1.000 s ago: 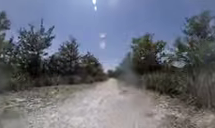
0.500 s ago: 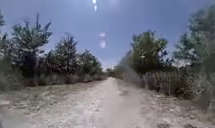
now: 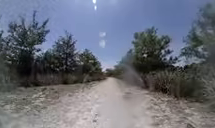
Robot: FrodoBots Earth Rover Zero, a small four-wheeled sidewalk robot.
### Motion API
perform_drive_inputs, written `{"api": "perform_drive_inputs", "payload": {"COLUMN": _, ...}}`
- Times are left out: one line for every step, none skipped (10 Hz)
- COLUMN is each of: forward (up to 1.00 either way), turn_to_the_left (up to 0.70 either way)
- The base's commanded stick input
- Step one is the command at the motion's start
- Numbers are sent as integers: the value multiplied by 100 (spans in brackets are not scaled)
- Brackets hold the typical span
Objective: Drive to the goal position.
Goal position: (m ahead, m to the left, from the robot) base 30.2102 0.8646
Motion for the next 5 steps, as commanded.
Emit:
{"api": "perform_drive_inputs", "payload": {"forward": 70, "turn_to_the_left": 0}}
{"api": "perform_drive_inputs", "payload": {"forward": 70, "turn_to_the_left": 0}}
{"api": "perform_drive_inputs", "payload": {"forward": 70, "turn_to_the_left": 0}}
{"api": "perform_drive_inputs", "payload": {"forward": 70, "turn_to_the_left": 0}}
{"api": "perform_drive_inputs", "payload": {"forward": 70, "turn_to_the_left": 0}}
